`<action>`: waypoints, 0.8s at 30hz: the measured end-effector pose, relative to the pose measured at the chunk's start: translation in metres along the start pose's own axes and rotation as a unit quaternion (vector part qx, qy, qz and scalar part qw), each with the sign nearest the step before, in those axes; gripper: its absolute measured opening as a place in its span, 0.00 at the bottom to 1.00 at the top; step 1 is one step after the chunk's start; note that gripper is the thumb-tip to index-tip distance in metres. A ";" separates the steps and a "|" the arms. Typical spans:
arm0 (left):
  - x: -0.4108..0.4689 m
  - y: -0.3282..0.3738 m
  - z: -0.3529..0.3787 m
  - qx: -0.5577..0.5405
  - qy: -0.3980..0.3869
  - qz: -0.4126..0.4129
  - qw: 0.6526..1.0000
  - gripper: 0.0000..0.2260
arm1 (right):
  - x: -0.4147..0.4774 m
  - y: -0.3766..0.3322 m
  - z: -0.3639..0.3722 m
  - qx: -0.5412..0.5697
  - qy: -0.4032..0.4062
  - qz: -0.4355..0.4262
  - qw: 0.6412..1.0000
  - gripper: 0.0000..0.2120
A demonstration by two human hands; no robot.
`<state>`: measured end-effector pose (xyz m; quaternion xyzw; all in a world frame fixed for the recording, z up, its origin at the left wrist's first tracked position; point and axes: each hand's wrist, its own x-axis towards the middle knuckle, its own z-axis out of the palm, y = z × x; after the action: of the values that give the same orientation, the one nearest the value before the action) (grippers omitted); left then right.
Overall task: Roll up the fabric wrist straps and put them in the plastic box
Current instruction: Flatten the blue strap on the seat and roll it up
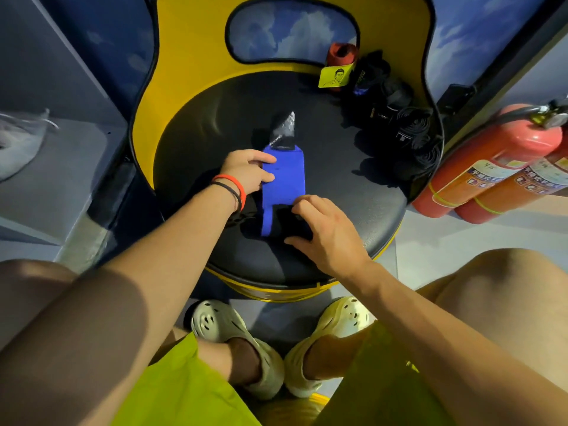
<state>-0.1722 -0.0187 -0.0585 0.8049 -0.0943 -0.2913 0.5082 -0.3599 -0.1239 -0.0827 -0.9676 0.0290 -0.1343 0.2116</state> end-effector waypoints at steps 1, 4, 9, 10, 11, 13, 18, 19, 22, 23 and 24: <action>0.004 -0.002 -0.001 0.016 0.005 0.009 1.000 0.17 | 0.002 0.001 -0.002 0.012 -0.006 0.012 1.000 0.22; 0.009 -0.004 0.001 0.076 0.027 0.043 0.996 0.17 | 0.009 0.005 -0.005 0.065 -0.026 0.063 0.996 0.22; 0.018 -0.013 0.006 0.128 0.065 0.056 0.988 0.15 | 0.027 0.017 -0.010 0.121 -0.071 0.119 0.983 0.25; 0.017 -0.014 0.004 0.126 0.077 0.057 0.987 0.15 | 0.030 0.019 -0.011 0.122 -0.080 0.128 0.981 0.27; 0.017 -0.016 0.001 0.116 0.080 0.056 0.988 0.14 | 0.033 0.020 -0.012 0.125 -0.088 0.138 0.979 0.28; 0.010 -0.020 -0.003 0.074 0.062 0.041 0.994 0.10 | 0.037 0.021 -0.015 0.132 -0.100 0.155 0.974 0.28; -0.026 -0.025 -0.005 0.087 0.067 0.044 0.993 0.07 | 0.050 0.022 -0.020 0.145 -0.142 0.174 0.964 0.28; -0.035 -0.025 -0.004 0.088 0.066 0.041 0.993 0.08 | 0.052 0.021 -0.022 0.152 -0.146 0.183 0.960 0.28; -0.052 -0.029 0.003 0.038 0.037 0.038 0.998 0.15 | 0.057 0.017 -0.022 0.176 -0.142 0.210 0.951 0.27; -0.055 -0.030 0.004 0.047 0.027 0.050 0.997 0.18 | 0.058 0.016 -0.021 0.184 -0.134 0.222 0.948 0.28; -0.057 -0.033 0.005 0.061 0.022 0.057 0.996 0.19 | 0.058 0.017 -0.020 0.200 -0.119 0.246 0.941 0.30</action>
<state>-0.2257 0.0180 -0.0673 0.8339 -0.1467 -0.2380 0.4759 -0.3093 -0.1536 -0.0582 -0.8769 0.2132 0.0356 0.4294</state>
